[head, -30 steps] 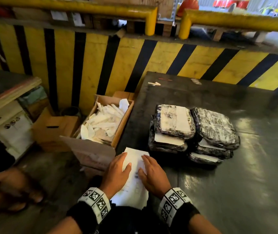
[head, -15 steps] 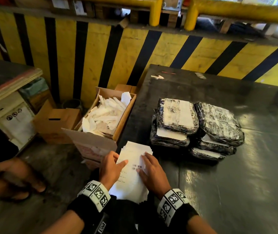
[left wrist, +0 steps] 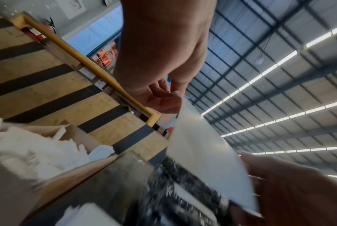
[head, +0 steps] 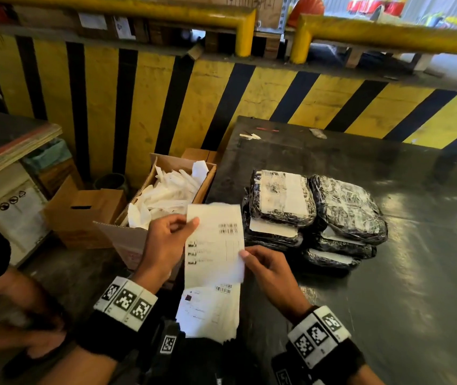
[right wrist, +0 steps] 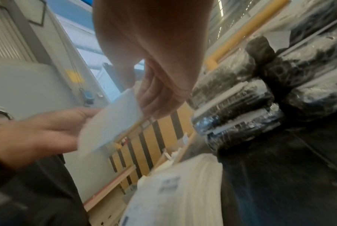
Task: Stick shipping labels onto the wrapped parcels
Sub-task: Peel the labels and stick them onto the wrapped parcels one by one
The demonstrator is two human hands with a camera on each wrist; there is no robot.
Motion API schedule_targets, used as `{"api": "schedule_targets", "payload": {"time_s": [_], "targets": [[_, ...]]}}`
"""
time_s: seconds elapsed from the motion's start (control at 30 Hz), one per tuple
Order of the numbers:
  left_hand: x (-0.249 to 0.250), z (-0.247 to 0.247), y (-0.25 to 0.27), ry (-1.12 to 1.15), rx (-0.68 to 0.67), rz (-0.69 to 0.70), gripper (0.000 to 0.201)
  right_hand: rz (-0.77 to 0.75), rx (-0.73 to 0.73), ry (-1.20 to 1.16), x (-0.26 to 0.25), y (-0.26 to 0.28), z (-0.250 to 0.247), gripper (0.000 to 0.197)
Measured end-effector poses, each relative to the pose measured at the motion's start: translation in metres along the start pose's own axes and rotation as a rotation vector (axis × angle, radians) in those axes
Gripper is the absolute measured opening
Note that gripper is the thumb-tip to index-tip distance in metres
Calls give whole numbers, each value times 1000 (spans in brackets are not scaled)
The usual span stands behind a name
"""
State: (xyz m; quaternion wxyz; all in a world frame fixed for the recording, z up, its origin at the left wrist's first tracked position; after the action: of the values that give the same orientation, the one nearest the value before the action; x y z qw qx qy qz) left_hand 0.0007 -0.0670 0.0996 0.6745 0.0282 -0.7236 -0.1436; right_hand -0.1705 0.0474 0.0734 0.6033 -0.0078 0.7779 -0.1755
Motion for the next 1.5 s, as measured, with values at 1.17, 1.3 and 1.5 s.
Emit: {"api": "schedule_targets", "payload": {"time_s": [1.17,1.3,1.5], "targets": [[61,41,17,-420,75,456,7,-173,66,-32,-76,1,-52,18],[69,66,56,-312,-234,396,10,-190,72,8,-78,-5,-52,21],[60,84,70,-254,-372,362,13,-228,32,51,-86,-9,-48,21]]}}
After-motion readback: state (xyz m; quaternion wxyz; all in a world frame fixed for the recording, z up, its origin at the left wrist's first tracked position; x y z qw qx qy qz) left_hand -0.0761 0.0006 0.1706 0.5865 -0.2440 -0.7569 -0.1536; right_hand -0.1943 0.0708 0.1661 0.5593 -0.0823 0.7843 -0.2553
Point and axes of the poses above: each hand's wrist, its own y-axis away from the middle knuckle, its own z-axis out of the palm, x = y × z, the point moved 6 cm from there along -y, towards the middle knuckle, and after that the axes turned 15 degrees about -z, right-handed, at the moved point
